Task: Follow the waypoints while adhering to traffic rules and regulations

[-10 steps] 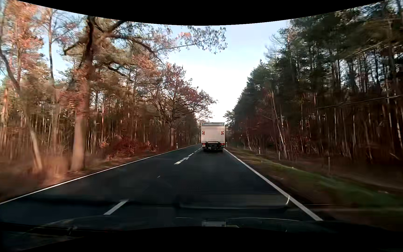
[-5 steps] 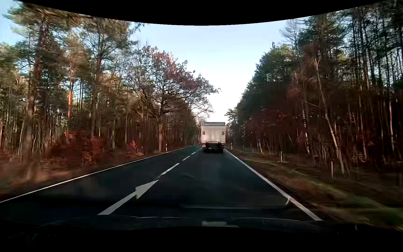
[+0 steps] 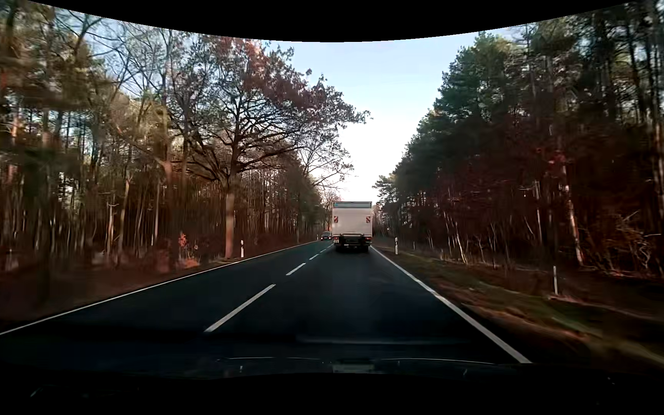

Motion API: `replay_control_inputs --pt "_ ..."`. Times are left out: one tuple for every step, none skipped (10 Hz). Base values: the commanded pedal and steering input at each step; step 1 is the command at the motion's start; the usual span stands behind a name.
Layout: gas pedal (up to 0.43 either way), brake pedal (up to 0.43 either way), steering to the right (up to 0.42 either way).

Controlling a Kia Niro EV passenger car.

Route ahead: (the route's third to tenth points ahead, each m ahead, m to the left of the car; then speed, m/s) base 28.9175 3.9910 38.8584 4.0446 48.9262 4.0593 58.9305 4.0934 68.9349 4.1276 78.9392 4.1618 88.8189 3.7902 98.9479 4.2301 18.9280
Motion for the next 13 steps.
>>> replay_control_inputs --pt "0.087 0.000 -0.002" --pt "0.087 0.000 -0.001" --pt "0.087 0.000 -0.001" --pt "0.087 0.000 -0.001" --pt "0.087 0.000 -0.001" --pt "0.087 0.000 -0.001" --pt "0.087 0.000 -0.001" --pt "0.087 0.000 -0.001" --pt "0.087 0.000 -0.001" --pt "0.087 0.000 -0.001" --pt "0.087 0.000 -0.001" --pt "0.087 0.000 -0.001" --pt "0.067 0.000 -0.001"
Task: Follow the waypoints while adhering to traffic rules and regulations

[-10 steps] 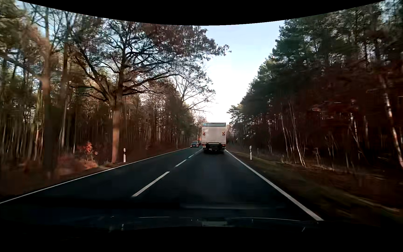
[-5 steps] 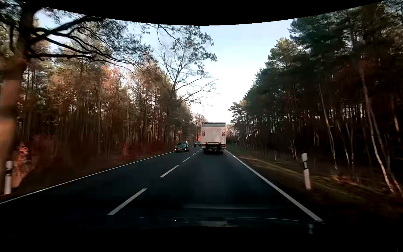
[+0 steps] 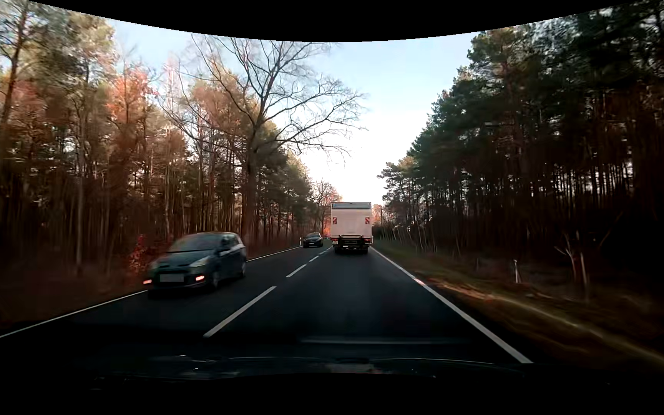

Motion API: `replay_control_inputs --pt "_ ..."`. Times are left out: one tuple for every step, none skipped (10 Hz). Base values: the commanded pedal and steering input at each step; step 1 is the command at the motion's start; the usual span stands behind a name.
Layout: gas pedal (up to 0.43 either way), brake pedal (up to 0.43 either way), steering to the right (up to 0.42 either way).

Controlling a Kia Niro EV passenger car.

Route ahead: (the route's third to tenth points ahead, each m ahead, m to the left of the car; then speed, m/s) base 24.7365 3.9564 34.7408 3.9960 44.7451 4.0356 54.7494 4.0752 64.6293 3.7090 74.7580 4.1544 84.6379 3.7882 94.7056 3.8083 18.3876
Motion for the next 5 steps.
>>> replay_control_inputs --pt "0.039 0.000 -0.001" --pt "0.008 0.000 -0.001" --pt "0.008 0.000 -0.001" --pt "0.008 0.000 -0.001" --pt "0.020 0.000 -0.001"
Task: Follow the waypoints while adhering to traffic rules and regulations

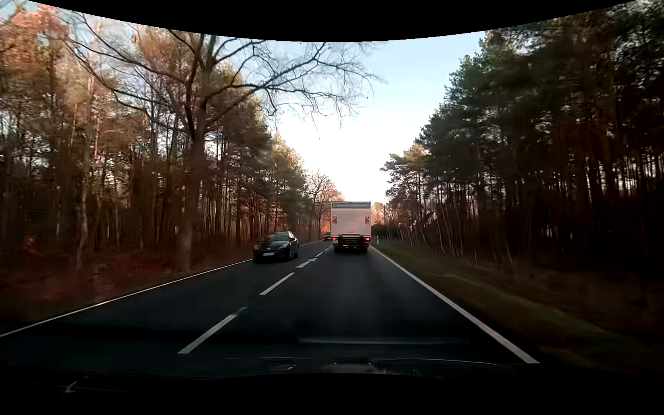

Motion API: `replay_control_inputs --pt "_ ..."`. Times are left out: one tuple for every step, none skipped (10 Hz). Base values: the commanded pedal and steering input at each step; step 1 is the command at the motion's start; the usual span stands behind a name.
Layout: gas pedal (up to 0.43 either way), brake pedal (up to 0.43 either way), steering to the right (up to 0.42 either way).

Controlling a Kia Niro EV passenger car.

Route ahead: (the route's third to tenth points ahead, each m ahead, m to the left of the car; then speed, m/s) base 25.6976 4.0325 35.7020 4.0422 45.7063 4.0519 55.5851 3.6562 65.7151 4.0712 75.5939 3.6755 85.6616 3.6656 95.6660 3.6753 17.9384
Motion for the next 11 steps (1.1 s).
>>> replay_control_inputs --pt "0.028 0.000 -0.001" --pt "0.028 0.000 -0.001" --pt "0.028 0.000 -0.001" --pt "0.028 0.000 -0.001" --pt "0.020 0.000 -0.001" --pt "0.000 0.000 -0.001" --pt "0.008 0.000 -0.001" --pt "0.047 0.000 0.000" --pt "0.047 0.000 0.001" --pt "0.047 0.000 0.001" --pt "0.047 0.000 0.001"
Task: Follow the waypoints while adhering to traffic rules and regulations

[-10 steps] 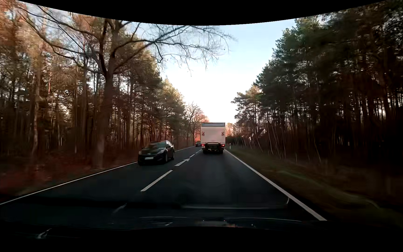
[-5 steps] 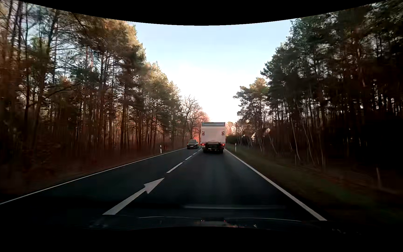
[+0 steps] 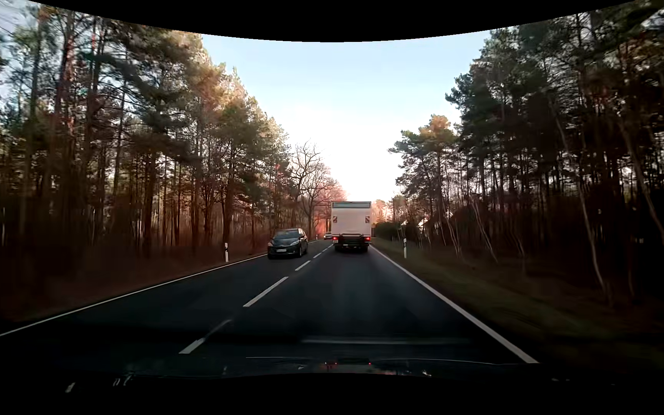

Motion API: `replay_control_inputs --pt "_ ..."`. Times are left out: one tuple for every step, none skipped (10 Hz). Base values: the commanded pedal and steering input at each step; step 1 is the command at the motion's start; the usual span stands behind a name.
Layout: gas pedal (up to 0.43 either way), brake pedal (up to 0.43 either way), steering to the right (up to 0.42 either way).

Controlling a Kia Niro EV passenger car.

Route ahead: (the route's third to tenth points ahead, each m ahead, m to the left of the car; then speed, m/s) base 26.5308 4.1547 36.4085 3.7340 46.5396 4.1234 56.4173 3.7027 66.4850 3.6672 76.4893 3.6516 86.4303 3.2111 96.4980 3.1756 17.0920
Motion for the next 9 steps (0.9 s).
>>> replay_control_inputs --pt "0.047 0.000 0.001" --pt "0.047 0.000 0.002" --pt "0.047 0.000 0.001" --pt "0.028 0.000 0.001" --pt "0.020 0.000 0.000" --pt "0.008 0.000 -0.001" --pt "0.000 0.000 -0.001" --pt "0.000 0.000 -0.001" --pt "0.000 0.000 -0.001"
